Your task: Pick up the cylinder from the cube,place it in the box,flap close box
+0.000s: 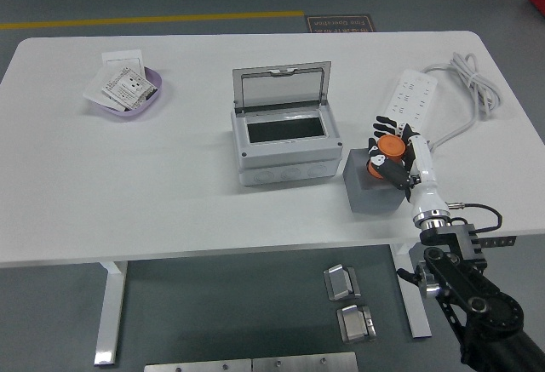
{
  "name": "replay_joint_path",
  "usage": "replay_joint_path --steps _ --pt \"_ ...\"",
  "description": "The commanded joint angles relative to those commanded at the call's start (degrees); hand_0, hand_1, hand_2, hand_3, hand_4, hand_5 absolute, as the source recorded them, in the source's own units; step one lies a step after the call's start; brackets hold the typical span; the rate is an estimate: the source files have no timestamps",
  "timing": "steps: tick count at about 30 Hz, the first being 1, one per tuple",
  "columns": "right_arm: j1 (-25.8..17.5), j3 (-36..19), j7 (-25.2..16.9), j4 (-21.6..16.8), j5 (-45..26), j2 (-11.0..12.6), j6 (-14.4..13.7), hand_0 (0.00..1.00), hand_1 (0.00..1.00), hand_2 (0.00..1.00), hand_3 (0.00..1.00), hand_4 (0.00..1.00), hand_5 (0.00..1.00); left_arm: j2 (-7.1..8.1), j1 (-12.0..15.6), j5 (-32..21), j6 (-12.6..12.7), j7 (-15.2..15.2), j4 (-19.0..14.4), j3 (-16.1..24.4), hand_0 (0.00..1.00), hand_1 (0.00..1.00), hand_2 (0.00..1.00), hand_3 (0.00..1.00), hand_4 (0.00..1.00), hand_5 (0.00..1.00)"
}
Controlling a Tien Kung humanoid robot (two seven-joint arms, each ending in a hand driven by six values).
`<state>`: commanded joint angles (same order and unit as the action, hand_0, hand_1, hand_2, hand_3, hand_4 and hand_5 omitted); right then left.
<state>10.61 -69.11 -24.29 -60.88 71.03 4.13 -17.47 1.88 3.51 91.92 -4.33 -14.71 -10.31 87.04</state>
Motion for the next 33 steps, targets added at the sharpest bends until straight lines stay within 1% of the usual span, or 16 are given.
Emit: replay_joint_path --steps 2,3,8,9,14,15,20,21,26,27,32,33 --pt "0.01 0.14 0.05 -0.01 0.00 -0.03 -0.02 0.678 0.672 0.653 0.650 0.544 0.002 -0.01 -0.03 -0.02 0.01 0.01 0.00 0.00 0.670 0.683 0.589 0.655 0.638 0.396" --pt "0.00 0.28 0.10 -0.01 0.00 -0.07 -0.03 0.656 0.617 0.580 0.610 0.286 0.039 -0.02 -0.06 -0.10 0.02 0.04 0.00 -0.06 0.669 0.684 0.589 0.654 0.638 0.396" --pt "-0.06 0.89 0.28 0.06 0.17 -0.21 0.08 0.656 0.617 0.580 0.610 0.286 0.039 -0.06 -0.22 -0.31 0.04 0.15 0.00 -0.22 0.669 0.684 0.589 0.654 0.638 0.396" --pt "-0.06 0.97 0.30 0.07 0.19 -0.22 0.09 0.602 0.548 0.523 0.578 0.022 0.048 -0.07 -0.23 -0.34 0.04 0.16 0.00 -0.26 0.670 0.684 0.588 0.654 0.638 0.396" --pt "-0.04 1.23 0.51 0.07 0.10 -0.18 0.06 0.602 0.548 0.523 0.578 0.022 0.048 -0.06 -0.23 -0.57 0.08 0.24 0.00 -0.50 0.670 0.684 0.588 0.654 0.638 0.396" --pt "-0.03 1.28 0.56 0.06 0.07 -0.17 0.03 0.588 0.527 0.498 0.541 0.150 0.062 -0.05 -0.23 -0.66 0.09 0.27 0.00 -0.57 0.673 0.684 0.589 0.654 0.638 0.396" --pt "-0.04 1.62 1.01 0.00 0.03 -0.12 -0.14 0.588 0.527 0.498 0.541 0.150 0.062 -0.03 -0.28 -1.16 0.13 0.47 0.00 -0.96 0.673 0.684 0.589 0.654 0.638 0.396" --pt "-0.05 1.73 1.11 -0.02 0.05 -0.10 -0.23 0.491 0.459 0.433 0.477 0.150 0.011 -0.03 -0.30 -1.31 0.14 0.54 0.00 -1.07 0.673 0.684 0.589 0.654 0.638 0.396" --pt "-0.02 2.35 1.67 -0.29 0.36 0.02 -0.91 0.491 0.459 0.433 0.477 0.150 0.011 -0.07 -0.30 -1.66 0.19 0.68 0.00 -1.30 0.673 0.684 0.589 0.654 0.638 0.396" --pt "0.00 2.44 1.76 -0.36 0.42 0.05 -1.03 0.418 0.396 0.388 0.386 0.002 0.002 -0.08 -0.29 -1.66 0.20 0.68 0.00 -1.30 0.674 0.684 0.589 0.655 0.639 0.397" --pt "0.23 2.63 2.09 -0.87 0.97 0.31 -1.50 0.418 0.396 0.388 0.386 0.002 0.002 -0.09 -0.31 -1.79 0.22 0.71 0.00 -1.38 0.674 0.684 0.589 0.655 0.639 0.397" --pt "0.30 2.58 2.11 -0.98 1.14 0.37 -1.57 0.381 0.317 0.313 0.309 0.002 0.002 -0.10 -0.32 -1.76 0.23 0.71 0.00 -1.34 0.674 0.684 0.589 0.655 0.640 0.398"
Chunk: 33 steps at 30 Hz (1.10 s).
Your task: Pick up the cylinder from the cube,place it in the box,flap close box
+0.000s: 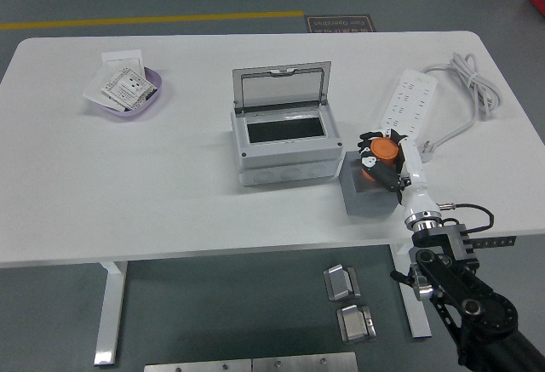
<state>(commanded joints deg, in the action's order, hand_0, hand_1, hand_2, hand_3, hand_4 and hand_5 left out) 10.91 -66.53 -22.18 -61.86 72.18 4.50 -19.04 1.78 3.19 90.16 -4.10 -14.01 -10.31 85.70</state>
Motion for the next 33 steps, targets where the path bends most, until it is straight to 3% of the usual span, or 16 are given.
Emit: replay_joint_path --steps 5,6,16,21,26,29,30,33 --pt "0.47 -0.18 0.04 -0.59 0.86 0.30 -0.41 0.381 0.317 0.313 0.309 0.002 0.002 -0.01 0.02 0.02 0.03 0.00 0.00 0.01 0.674 0.684 0.589 0.655 0.640 0.398" --pt "0.56 -0.22 0.06 -0.73 1.06 0.36 -0.50 0.326 0.209 0.284 0.282 0.002 0.002 -0.02 0.03 0.05 0.03 -0.01 0.00 0.04 0.677 0.684 0.589 0.655 0.641 0.399" --pt "2.43 0.24 2.19 -3.36 6.70 1.87 -2.61 0.293 0.192 0.285 0.276 0.002 0.002 -0.07 0.13 0.17 0.05 -0.09 0.00 0.23 0.677 0.683 0.589 0.655 0.641 0.400" --pt "5.74 3.22 6.56 -5.47 13.85 3.72 -4.66 0.306 0.206 0.289 0.271 0.002 0.002 0.09 0.19 0.49 0.12 -0.29 0.00 0.77 0.678 0.684 0.590 0.656 0.639 0.396" --pt "11.29 8.95 12.42 -4.55 22.52 4.55 -6.15 0.269 0.198 0.289 0.268 0.002 0.002 0.35 0.26 1.10 0.20 -0.59 0.00 1.63 0.678 0.684 0.591 0.657 0.641 0.400" --pt "14.87 12.49 16.10 -2.74 27.88 3.91 -5.69 0.269 0.198 0.289 0.268 0.002 0.002 0.56 0.36 1.49 0.24 -0.78 0.00 2.11 0.678 0.684 0.591 0.657 0.641 0.400" --pt "16.16 13.73 17.39 -1.87 29.80 3.48 -5.13 0.196 0.172 0.288 0.265 0.002 0.002 0.64 0.38 1.67 0.25 -0.88 0.00 2.34 0.678 0.684 0.592 0.658 0.643 0.403" --pt "19.68 17.05 20.74 0.41 34.62 2.24 -3.48 0.196 0.172 0.288 0.265 0.002 0.002 0.87 0.46 2.31 0.30 -1.24 0.00 3.06 0.678 0.684 0.592 0.658 0.643 0.403"
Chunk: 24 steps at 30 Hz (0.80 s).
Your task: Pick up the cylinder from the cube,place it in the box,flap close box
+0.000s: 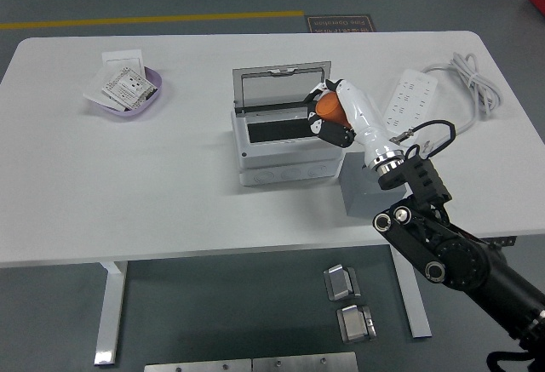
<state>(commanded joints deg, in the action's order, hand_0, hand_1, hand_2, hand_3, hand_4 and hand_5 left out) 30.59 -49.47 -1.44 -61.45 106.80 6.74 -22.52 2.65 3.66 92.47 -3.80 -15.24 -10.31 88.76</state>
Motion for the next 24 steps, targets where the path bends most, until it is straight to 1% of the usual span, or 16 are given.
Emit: replay_joint_path --steps 2,3,6,8,9,10,15,24 --pt "2.51 2.36 2.08 1.68 3.04 -1.04 1.12 0.196 0.172 0.288 0.265 0.002 0.002 0.20 0.07 0.59 0.09 -0.30 0.00 0.68 0.678 0.684 0.592 0.658 0.643 0.403" --pt "3.56 3.31 2.75 2.30 4.31 -1.54 1.57 0.131 0.147 0.286 0.259 0.002 0.002 0.30 0.10 0.84 0.13 -0.44 0.00 0.95 0.678 0.684 0.593 0.658 0.645 0.413" --pt "6.41 5.46 4.46 3.55 8.24 -3.09 2.75 0.131 0.147 0.286 0.259 0.002 0.002 0.58 0.18 1.59 0.25 -0.87 0.00 1.81 0.678 0.684 0.593 0.658 0.645 0.413" --pt "7.52 6.32 5.12 3.93 10.14 -3.93 3.24 0.131 0.147 0.286 0.259 0.002 0.002 0.67 0.23 1.90 0.28 -1.07 0.00 2.13 0.678 0.684 0.593 0.658 0.645 0.413" --pt "7.98 6.65 5.34 4.11 10.72 -4.30 3.41 0.077 0.106 0.287 0.257 0.002 0.002 0.70 0.25 2.01 0.29 -1.14 0.00 2.24 0.678 0.684 0.593 0.658 0.646 0.415" --pt "8.50 7.02 5.54 4.32 11.22 -4.68 3.60 0.077 0.106 0.287 0.257 0.002 0.002 0.72 0.26 2.07 0.29 -1.19 0.00 2.29 0.678 0.684 0.593 0.658 0.646 0.415" --pt "11.17 9.36 5.45 6.27 11.49 -5.74 4.09 0.068 0.099 0.288 0.257 0.002 0.002 0.72 0.06 2.08 0.19 -1.17 0.00 2.20 0.678 0.684 0.595 0.659 0.647 0.419" --pt "16.39 14.92 2.86 14.19 7.90 -6.23 4.50 0.064 0.094 0.288 0.257 0.002 0.002 0.99 -0.36 2.59 0.07 -1.14 0.00 2.45 0.678 0.684 0.595 0.659 0.648 0.420"
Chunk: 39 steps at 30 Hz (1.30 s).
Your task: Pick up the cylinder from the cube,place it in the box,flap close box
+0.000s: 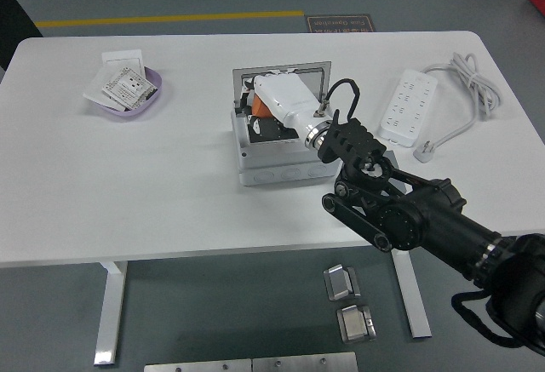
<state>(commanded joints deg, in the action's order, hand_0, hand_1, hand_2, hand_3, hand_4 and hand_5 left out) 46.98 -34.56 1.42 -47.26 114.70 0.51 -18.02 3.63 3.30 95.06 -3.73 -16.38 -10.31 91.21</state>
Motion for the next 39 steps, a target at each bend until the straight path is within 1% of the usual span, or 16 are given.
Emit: replay_joint_path --steps 4,9,18,29,32,33,38,39 --pt "1.30 1.59 -0.80 2.23 -1.74 -0.30 -0.28 0.066 0.095 0.289 0.255 0.002 0.002 0.10 -0.07 0.17 -0.01 -0.04 0.00 0.10 0.678 0.684 0.595 0.659 0.647 0.422" --pt "2.09 3.18 -1.65 4.04 -3.25 -0.51 -0.90 0.067 0.095 0.293 0.252 0.002 0.002 0.13 -0.30 0.23 -0.09 0.02 0.00 0.04 0.678 0.684 0.595 0.659 0.647 0.422" --pt "1.78 5.29 -4.07 6.63 -6.09 -0.51 -2.66 0.069 0.097 0.296 0.253 0.002 0.002 0.13 -0.80 0.20 -0.25 0.17 0.00 -0.28 0.678 0.684 0.595 0.659 0.647 0.421" --pt "1.38 5.52 -6.62 9.15 -8.76 -0.51 -4.02 0.078 0.110 0.304 0.263 0.002 0.002 0.24 -1.37 0.55 -0.44 0.36 0.00 -0.47 0.678 0.684 0.595 0.659 0.647 0.422" --pt "1.55 5.37 -6.94 9.77 -9.19 -0.51 -4.01 0.078 0.110 0.304 0.263 0.002 0.002 0.31 -1.48 0.68 -0.49 0.37 0.00 -0.45 0.678 0.684 0.595 0.659 0.647 0.422" --pt "1.63 5.33 -7.04 10.01 -9.33 -0.51 -3.94 0.095 0.136 0.318 0.285 0.002 0.002 0.33 -1.53 0.75 -0.51 0.37 0.00 -0.45 0.678 0.684 0.595 0.660 0.647 0.422" --pt "1.77 4.79 -7.60 11.14 -9.64 -0.51 -3.39 0.095 0.136 0.318 0.285 0.002 0.002 0.38 -1.84 0.72 -0.62 0.45 0.00 -0.69 0.678 0.684 0.595 0.660 0.647 0.422" --pt "1.78 4.68 -7.71 11.30 -9.68 -0.51 -3.29 0.161 0.212 0.377 0.409 0.068 0.002 0.39 -1.89 0.67 -0.64 0.48 0.00 -0.76 0.678 0.684 0.595 0.660 0.647 0.422"
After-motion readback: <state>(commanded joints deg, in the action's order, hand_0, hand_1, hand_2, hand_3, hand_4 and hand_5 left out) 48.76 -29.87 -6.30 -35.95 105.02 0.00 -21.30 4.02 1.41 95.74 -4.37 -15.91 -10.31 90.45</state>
